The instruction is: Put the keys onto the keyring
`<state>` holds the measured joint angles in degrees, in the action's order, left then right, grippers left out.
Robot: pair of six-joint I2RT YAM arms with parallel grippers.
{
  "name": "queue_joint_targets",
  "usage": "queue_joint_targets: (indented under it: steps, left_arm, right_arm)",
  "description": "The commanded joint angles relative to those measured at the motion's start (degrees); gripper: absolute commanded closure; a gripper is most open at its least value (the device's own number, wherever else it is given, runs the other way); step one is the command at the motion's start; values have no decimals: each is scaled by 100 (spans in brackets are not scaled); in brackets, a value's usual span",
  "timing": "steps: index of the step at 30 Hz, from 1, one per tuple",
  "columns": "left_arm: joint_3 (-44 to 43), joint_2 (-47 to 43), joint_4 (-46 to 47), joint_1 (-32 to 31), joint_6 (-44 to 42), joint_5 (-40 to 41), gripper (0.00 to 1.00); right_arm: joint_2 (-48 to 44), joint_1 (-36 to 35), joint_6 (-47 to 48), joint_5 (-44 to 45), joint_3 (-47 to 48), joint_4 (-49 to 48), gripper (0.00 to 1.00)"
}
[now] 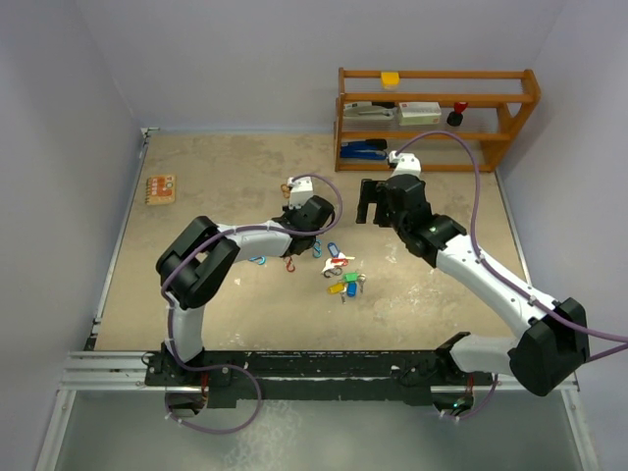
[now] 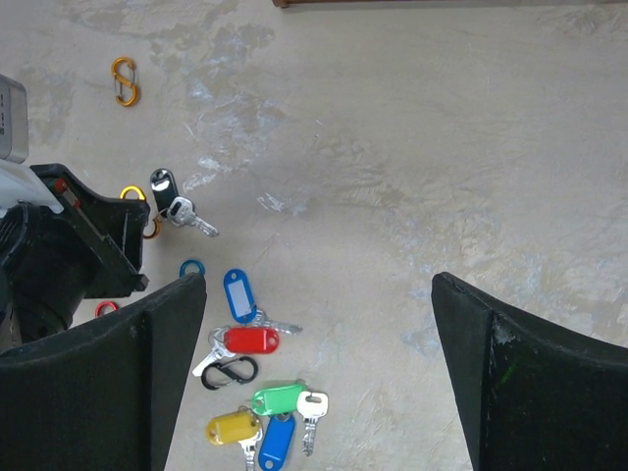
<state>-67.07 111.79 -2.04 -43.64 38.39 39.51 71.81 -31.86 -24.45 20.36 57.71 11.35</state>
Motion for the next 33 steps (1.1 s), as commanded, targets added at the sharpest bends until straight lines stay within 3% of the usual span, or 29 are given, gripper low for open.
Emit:
queue_joint_targets:
  steps: [1,33]
  left_arm:
    - [-241,16,71,-30,63,203,100]
    - [-330,180,84,-75,28,232,100]
  right_arm:
    - [-141,30,28,45,-21,-72,0]
    - [-149,118,37,-40,-49,-81,0]
